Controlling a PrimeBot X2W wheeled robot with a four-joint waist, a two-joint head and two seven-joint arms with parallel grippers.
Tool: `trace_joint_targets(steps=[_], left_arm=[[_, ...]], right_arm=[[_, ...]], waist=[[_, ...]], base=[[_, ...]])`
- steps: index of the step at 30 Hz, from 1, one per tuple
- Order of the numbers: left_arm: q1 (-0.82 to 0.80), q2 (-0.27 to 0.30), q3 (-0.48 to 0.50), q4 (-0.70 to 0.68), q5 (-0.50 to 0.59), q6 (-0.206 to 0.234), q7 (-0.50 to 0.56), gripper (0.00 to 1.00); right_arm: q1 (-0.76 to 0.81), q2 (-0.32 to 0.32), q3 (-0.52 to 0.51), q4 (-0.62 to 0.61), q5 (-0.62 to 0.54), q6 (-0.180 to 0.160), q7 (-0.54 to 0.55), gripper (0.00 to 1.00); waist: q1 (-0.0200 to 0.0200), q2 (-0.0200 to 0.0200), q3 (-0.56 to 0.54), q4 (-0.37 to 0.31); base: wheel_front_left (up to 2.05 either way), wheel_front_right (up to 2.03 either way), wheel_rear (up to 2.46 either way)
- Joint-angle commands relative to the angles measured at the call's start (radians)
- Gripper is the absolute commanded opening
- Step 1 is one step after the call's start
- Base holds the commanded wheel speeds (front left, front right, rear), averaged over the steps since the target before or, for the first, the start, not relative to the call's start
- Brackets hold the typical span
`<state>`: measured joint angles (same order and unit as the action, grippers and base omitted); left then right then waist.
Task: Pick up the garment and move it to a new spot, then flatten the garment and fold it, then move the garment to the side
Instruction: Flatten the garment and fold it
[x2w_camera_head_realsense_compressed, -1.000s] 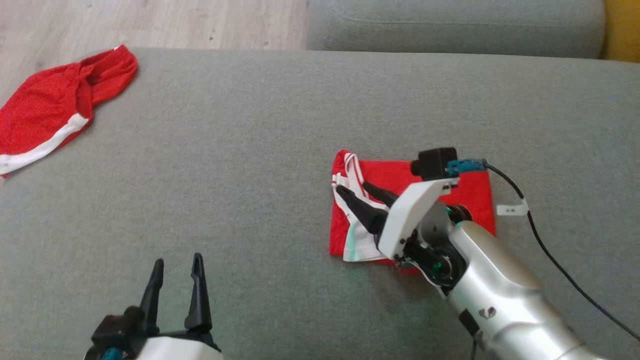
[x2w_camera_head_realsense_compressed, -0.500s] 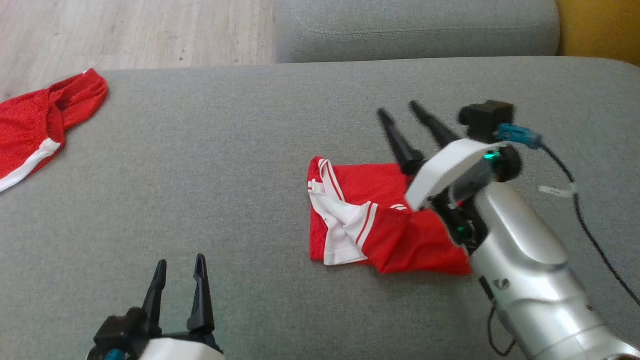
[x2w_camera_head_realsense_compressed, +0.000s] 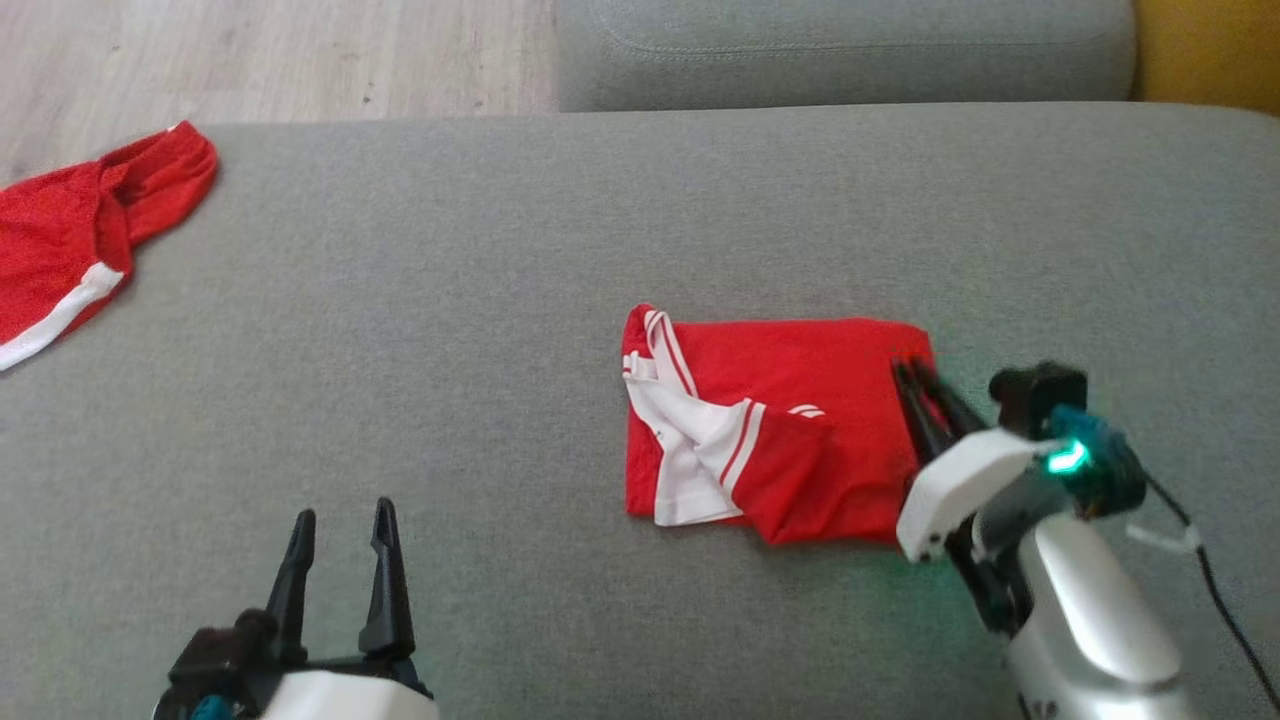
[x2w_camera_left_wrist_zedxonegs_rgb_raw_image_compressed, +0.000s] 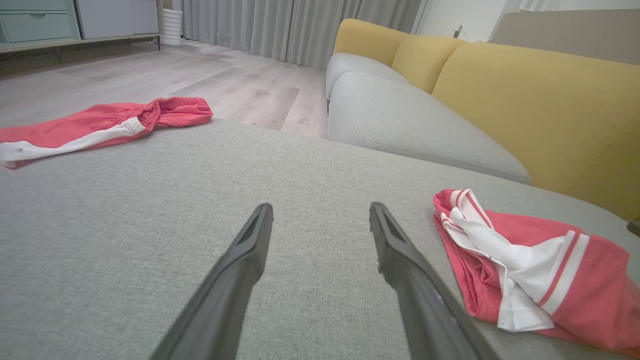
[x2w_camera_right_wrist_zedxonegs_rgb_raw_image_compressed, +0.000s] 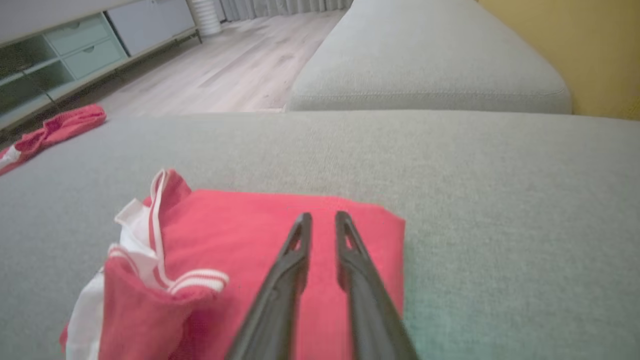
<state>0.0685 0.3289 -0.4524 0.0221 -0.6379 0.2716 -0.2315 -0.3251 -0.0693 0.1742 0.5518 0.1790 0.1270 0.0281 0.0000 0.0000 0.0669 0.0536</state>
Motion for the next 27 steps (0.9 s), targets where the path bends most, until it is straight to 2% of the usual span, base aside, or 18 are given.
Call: trace_joint_targets(steps=[1,4,7,19,22,27], left_arm=[[-0.029,0.018,0.039,-0.035,0.004,0.004,-0.014,1.0],[-0.036,0.02,0.038,-0.042,0.008,0.006,-0.012,1.0],[-0.042,0.022,0.035,-0.047,0.011,0.006,-0.01,1.0],[-0.046,0.023,0.039,-0.045,0.005,0.007,-0.011,1.0],[-0.044,0.024,0.043,-0.044,0.003,0.008,-0.012,1.0],[-0.037,0.025,0.054,-0.044,-0.001,0.01,-0.015,1.0]], right_arm=[[-0.017,0.017,0.018,-0.033,-0.012,0.004,0.0,0.0],[0.009,0.018,0.03,-0.016,-0.025,0.004,-0.003,0.0],[0.022,0.019,0.083,-0.006,0.002,0.004,-0.01,0.0],[-0.029,0.019,0.433,0.02,0.16,0.004,-0.005,0.0],[-0.042,0.019,0.464,0.031,0.174,0.004,-0.017,0.0],[-0.06,0.019,0.445,0.032,0.166,0.004,-0.061,0.0]], waist=[[0.0,0.0,0.004,0.007],[0.0,0.0,0.01,0.025],[0.0,0.0,0.014,0.046],[0.0,0.0,0.011,0.107],[0.0,0.0,0.007,0.107],[0.0,0.0,0.001,0.086]], base=[[0.0,0.0,0.0],[0.0,0.0,0.0],[0.0,0.0,0.0],[0.0,0.0,0.0],[0.0,0.0,0.0],[0.0,0.0,0.0]])
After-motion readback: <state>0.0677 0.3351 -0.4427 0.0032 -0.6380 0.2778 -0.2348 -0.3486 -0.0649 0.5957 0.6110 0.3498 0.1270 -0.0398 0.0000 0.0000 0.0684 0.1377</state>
